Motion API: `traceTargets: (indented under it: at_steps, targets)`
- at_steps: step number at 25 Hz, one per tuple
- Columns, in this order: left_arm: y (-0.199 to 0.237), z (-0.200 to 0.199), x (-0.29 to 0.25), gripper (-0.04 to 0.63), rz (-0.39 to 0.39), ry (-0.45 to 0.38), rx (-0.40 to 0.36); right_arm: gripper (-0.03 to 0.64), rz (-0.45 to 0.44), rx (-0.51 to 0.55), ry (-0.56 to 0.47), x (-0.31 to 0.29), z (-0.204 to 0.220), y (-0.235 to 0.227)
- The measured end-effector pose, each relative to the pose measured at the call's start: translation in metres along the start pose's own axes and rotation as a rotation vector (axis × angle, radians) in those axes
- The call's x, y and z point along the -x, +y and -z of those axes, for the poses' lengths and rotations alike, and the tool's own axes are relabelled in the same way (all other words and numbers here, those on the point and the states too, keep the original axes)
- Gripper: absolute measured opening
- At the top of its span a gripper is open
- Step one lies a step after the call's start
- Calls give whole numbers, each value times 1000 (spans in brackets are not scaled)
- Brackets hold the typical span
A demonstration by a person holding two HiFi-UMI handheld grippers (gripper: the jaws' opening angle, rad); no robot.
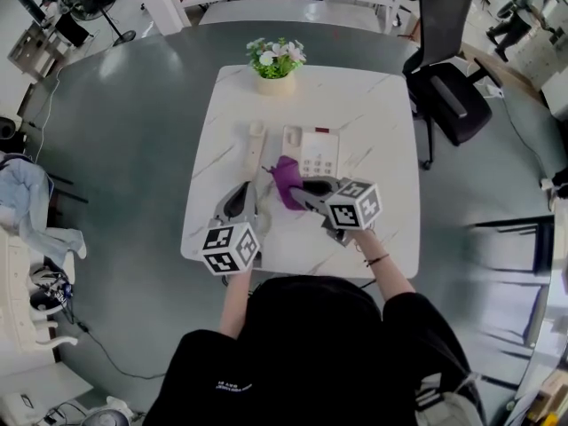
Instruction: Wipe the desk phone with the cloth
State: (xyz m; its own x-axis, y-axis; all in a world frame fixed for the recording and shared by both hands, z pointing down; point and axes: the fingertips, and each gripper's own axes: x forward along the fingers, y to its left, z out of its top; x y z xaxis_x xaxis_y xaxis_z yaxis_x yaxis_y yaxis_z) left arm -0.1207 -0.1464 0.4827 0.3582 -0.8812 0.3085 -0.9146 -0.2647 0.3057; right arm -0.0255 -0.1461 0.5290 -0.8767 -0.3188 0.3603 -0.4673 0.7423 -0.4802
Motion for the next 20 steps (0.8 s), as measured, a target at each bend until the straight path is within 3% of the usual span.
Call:
traceTargets:
  at_steps: [10, 20]
  targets:
    - [-19, -4, -15, -2, 48, 16, -25, 37, 53, -38, -191, 25, -38, -18]
    - [-28, 1, -38, -2, 94, 47, -31, 37, 231, -21, -320, 47, -69, -62]
